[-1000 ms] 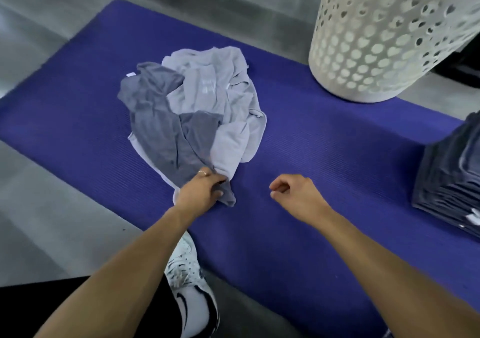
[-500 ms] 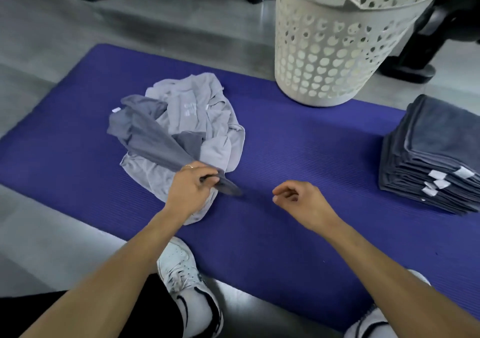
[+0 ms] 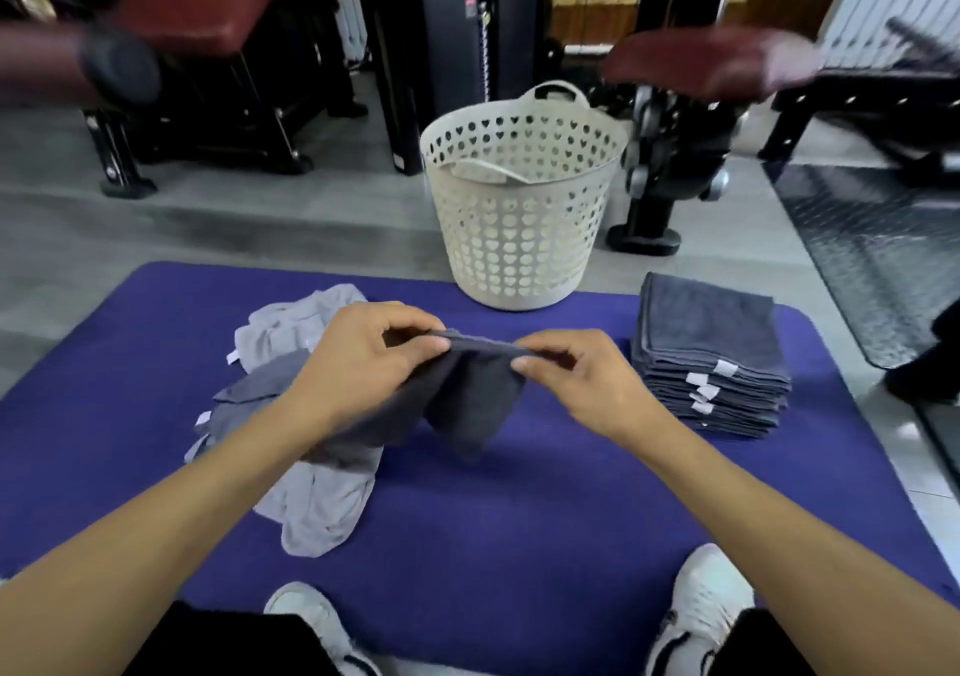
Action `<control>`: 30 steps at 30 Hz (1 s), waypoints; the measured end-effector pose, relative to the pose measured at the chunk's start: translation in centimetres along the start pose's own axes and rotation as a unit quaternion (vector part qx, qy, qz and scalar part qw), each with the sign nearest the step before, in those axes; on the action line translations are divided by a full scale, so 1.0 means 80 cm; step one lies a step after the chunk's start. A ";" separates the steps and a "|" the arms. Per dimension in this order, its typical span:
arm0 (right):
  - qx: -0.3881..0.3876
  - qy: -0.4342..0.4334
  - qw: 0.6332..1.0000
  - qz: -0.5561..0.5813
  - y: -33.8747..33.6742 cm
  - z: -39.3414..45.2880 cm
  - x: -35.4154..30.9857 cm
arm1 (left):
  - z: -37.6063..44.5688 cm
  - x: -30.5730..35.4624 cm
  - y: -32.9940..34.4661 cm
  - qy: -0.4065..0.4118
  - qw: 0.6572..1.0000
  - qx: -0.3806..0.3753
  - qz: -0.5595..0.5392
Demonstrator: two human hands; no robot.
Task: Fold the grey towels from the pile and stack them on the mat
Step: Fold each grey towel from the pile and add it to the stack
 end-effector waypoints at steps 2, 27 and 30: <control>0.046 -0.009 0.999 0.009 -0.042 -0.007 -0.022 | 0.015 0.018 0.005 0.012 1.000 -0.017 0.012; 0.007 0.112 0.993 -0.031 -0.096 -0.011 -0.009 | 0.092 0.079 0.070 0.008 0.983 0.018 -0.182; -0.021 0.165 0.981 -0.099 -0.084 0.000 0.013 | 0.097 0.049 0.054 -0.035 0.990 0.073 -0.114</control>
Point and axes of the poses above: each hand's wrist, its own z-axis towards the middle knuckle, its own y-axis out of the palm, x = y × z, the point moved 7 cm from there along z, towards the middle knuckle, and after that the axes turned 8 degrees about y, right-handed, at the moved point
